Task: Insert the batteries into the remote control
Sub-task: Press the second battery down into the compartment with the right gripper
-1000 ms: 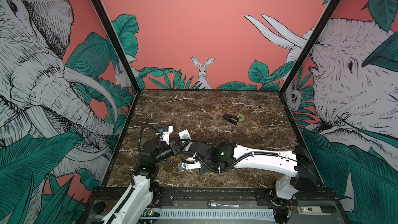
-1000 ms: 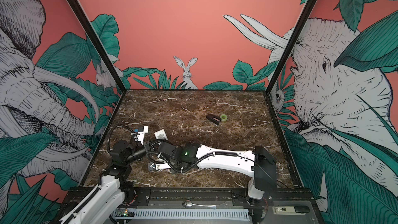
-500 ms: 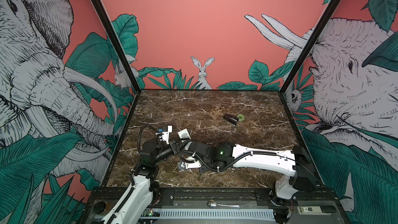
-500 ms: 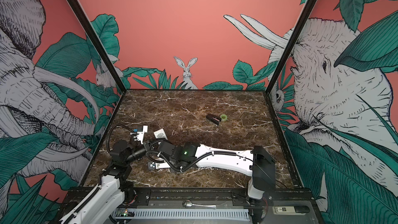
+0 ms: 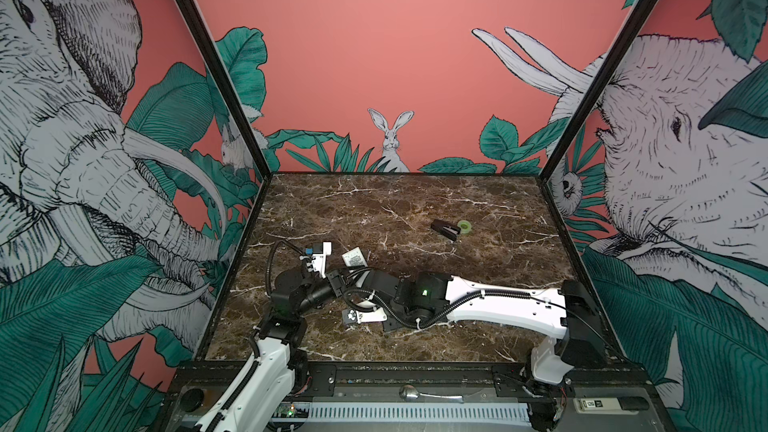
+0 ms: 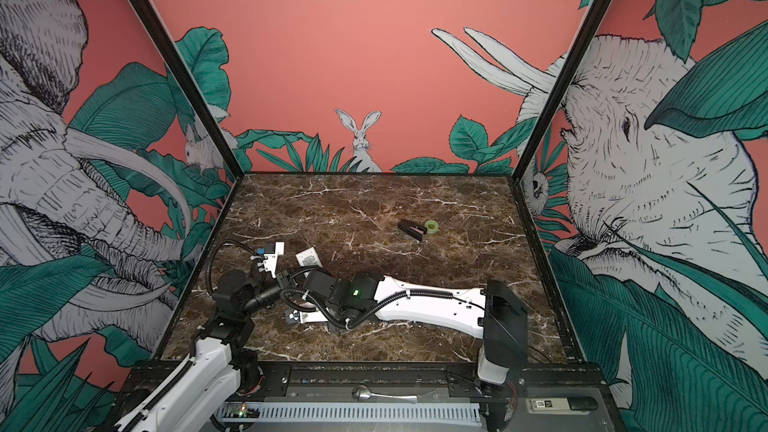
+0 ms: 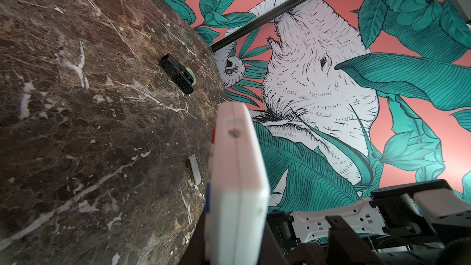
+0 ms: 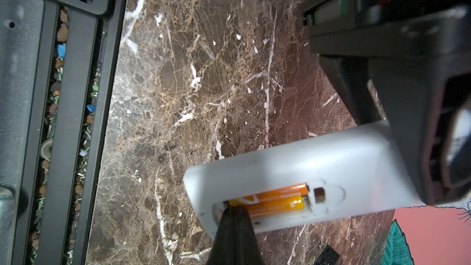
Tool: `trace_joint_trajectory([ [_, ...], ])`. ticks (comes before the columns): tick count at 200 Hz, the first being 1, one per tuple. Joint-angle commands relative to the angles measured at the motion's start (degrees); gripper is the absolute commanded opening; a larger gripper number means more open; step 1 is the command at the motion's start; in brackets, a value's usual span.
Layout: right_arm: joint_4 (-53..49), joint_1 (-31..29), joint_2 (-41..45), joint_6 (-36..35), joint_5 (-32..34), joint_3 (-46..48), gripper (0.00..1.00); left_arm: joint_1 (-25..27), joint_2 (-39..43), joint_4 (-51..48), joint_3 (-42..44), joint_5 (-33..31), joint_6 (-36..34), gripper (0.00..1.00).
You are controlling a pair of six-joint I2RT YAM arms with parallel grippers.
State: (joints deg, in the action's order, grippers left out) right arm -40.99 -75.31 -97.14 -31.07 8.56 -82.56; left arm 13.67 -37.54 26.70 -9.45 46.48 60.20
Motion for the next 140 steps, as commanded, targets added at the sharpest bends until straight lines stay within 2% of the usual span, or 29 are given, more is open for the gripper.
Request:
trace_joint_trajectory([
  [1, 1.7, 1.3, 0.4, 0.6, 1.0, 1.1, 0.08, 0.6, 2.2, 0.7, -2.8, 4.4, 2.0, 0.00],
  [49, 2.9, 1.2, 4.3, 0.0, -0.5, 4.4, 0.16, 0.6, 2.0, -1.8, -3.2, 2.7, 0.9, 0.00],
  [140, 3.2, 1.2, 8.2, -0.1, 0.1, 6.3, 0.16, 0.6, 1.8, -3.1, -2.8, 0.7, 0.3, 0.00],
])
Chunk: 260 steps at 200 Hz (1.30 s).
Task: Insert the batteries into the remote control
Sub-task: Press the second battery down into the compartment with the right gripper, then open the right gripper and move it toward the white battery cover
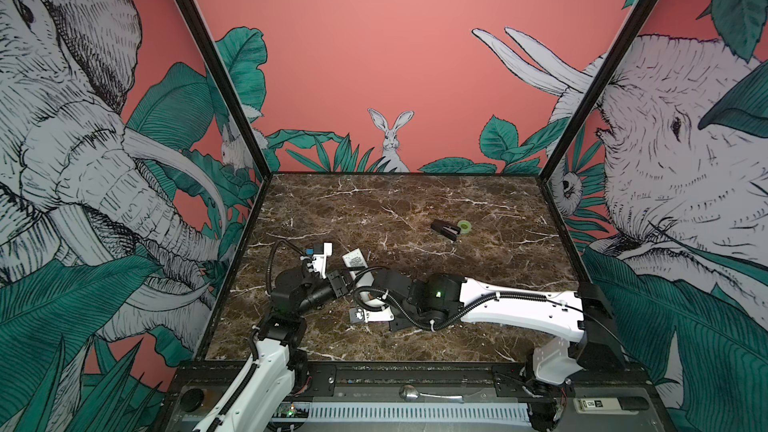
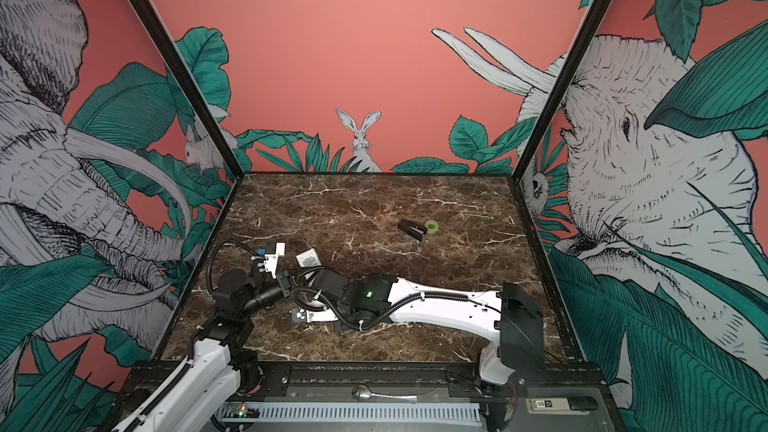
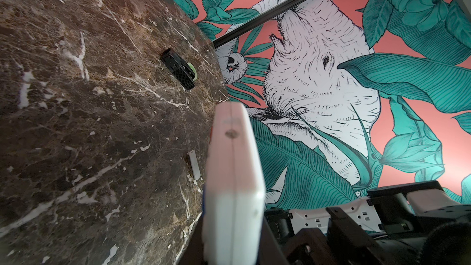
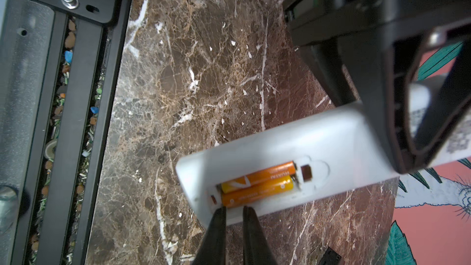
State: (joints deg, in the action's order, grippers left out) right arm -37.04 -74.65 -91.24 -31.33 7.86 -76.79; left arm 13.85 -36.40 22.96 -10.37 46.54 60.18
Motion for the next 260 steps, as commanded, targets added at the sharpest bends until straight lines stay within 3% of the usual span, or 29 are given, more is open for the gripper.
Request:
trace_joint_trajectory([
  [1, -0.7, 0.5, 2.3, 0.3, 0.8, 0.6, 0.17, 0.4, 0.6, 0.7, -1.8, 0.7, 0.3, 0.00],
  [83, 1.3, 0.6, 8.5, 7.6, 1.1, 4.6, 0.34, 0.4, 0.8, 0.9, -1.6, 0.5, -0.3, 0.00],
  [142, 3.0, 1.9, 12.9, 17.6, 4.2, 8.2, 0.46, 0.4, 2.0, -3.1, -2.5, -0.6, -4.3, 0.00],
  [198, 1.3, 5.9, 15.8, 28.2, 8.4, 10.6, 0.73, 0.4, 3.0, -4.7, -2.3, -1.2, -5.6, 0.00],
  [260, -0.7, 9.6, 15.8, 38.6, 10.6, 12.0, 0.80, 0.4, 2.9, -5.1, -2.7, -1.9, -7.3, 0.00],
])
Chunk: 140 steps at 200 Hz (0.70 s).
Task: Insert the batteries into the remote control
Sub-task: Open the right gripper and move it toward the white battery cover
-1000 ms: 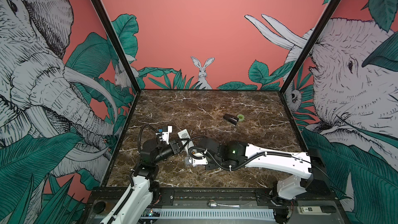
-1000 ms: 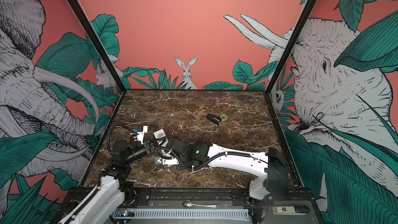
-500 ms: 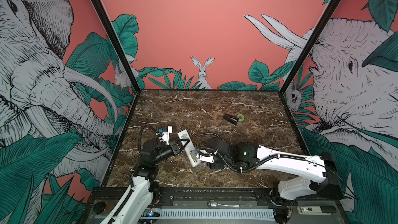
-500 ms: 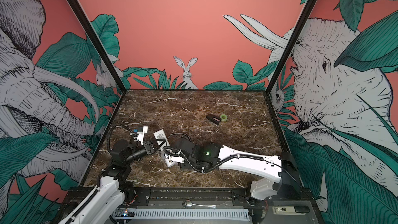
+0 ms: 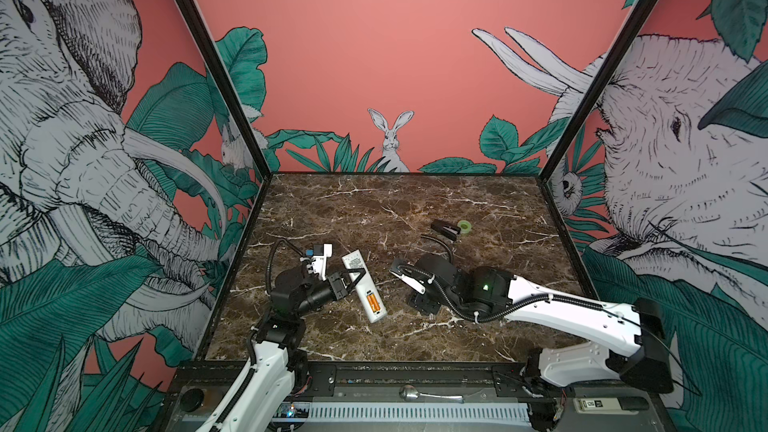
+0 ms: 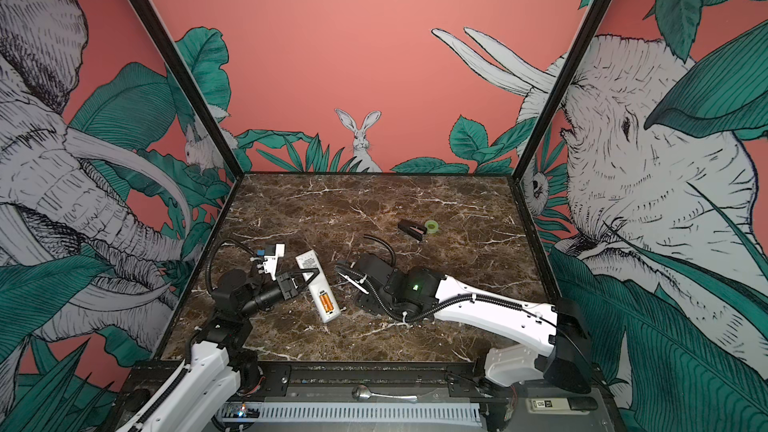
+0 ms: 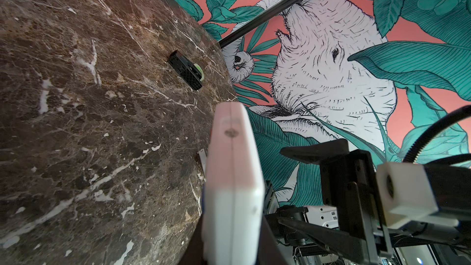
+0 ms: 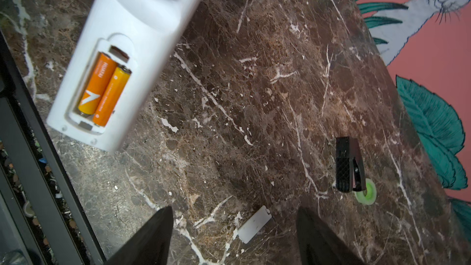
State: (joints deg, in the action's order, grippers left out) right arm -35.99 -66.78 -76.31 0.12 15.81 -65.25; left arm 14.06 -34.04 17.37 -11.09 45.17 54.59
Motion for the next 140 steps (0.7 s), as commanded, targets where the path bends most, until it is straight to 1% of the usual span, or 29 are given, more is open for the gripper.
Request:
trace_joint_trajectory([
  [1, -1.7, 1.9, 0.8, 7.5, 2.8, 0.4, 0.80, 0.2, 0.6, 0.4, -2.0, -0.5, -1.8, 0.00],
  [27, -1.4, 5.5, 0.7, 16.2, 1.5, 0.9, 0.80, 0.2, 1.7, -0.9, -2.1, -2.3, -3.0, 0.00],
  [53, -2.4, 8.6, -0.2, 21.1, 0.5, 1.0, 0.80, 0.2, 2.9, -1.9, -2.2, -3.8, -3.7, 0.00],
  [89, -4.1, 13.0, -2.0, 24.1, -1.7, 2.9, 0.76, 0.2, 2.6, -1.8, -2.2, -4.0, -4.2, 0.00],
  [140, -2.2, 15.9, -1.9, 25.9, -2.7, 9.2, 0.76, 0.2, 1.9, -0.3, -2.1, -4.0, -4.7, 0.00],
])
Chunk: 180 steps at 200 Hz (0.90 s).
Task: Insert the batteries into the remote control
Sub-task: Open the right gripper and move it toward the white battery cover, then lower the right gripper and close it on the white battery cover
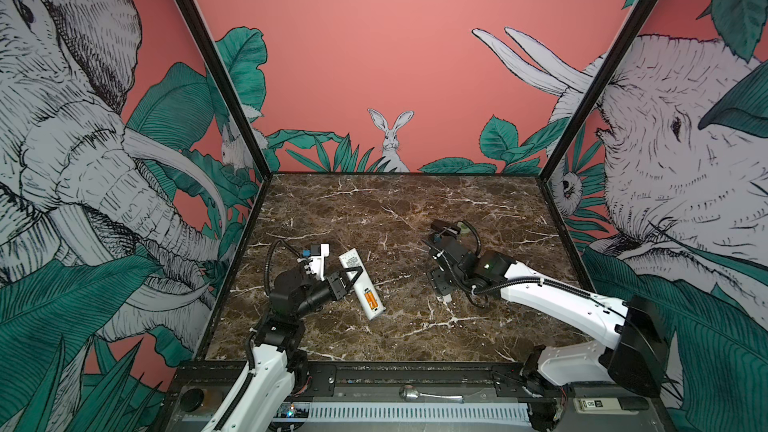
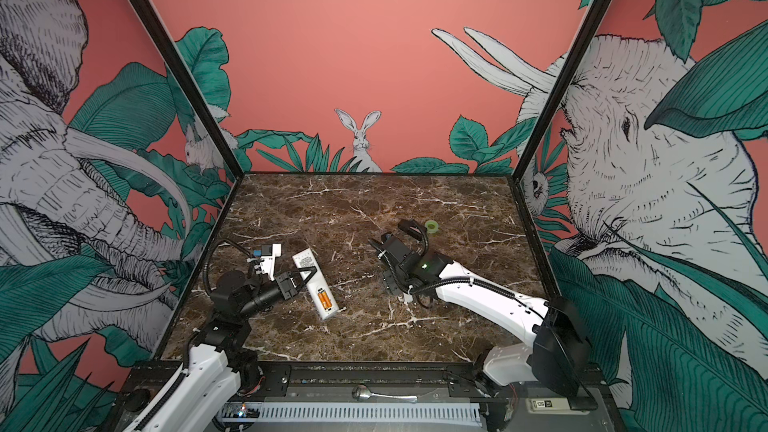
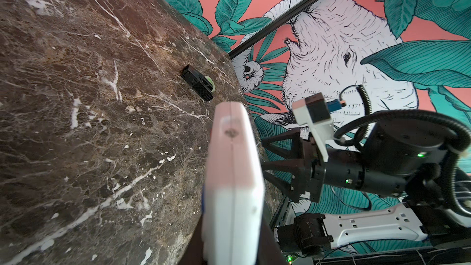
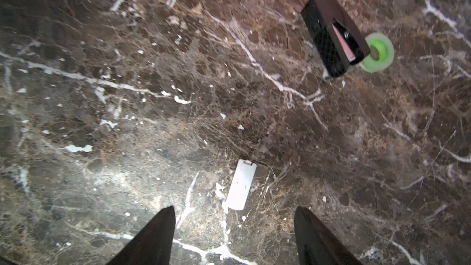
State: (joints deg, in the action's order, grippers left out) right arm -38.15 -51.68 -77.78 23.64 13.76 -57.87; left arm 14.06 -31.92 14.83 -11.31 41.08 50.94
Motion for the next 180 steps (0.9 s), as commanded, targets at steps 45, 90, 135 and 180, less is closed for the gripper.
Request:
trace_joint_trajectory([
  [45, 2.2, 2.3, -3.7, 2.2, -1.4, 4.7, 0.78, 0.2, 0.3, 3.8, -1.6, 0.5, -0.5, 0.00],
  [90, 5.5, 4.0, -6.6, 1.6, -2.3, 5.8, 0.77, 0.2, 1.2, 2.5, -1.0, 0.6, -1.2, 0.00],
  [135, 8.5, 4.9, -9.5, 2.0, -4.3, 6.5, 0.71, 0.4, 1.1, 2.7, -0.9, 1.1, -2.0, 0.00],
  [180, 10.2, 5.6, -12.7, 1.7, -5.5, 5.9, 0.67, 0.5, 1.1, 3.4, -0.5, 1.1, -1.7, 0.00],
])
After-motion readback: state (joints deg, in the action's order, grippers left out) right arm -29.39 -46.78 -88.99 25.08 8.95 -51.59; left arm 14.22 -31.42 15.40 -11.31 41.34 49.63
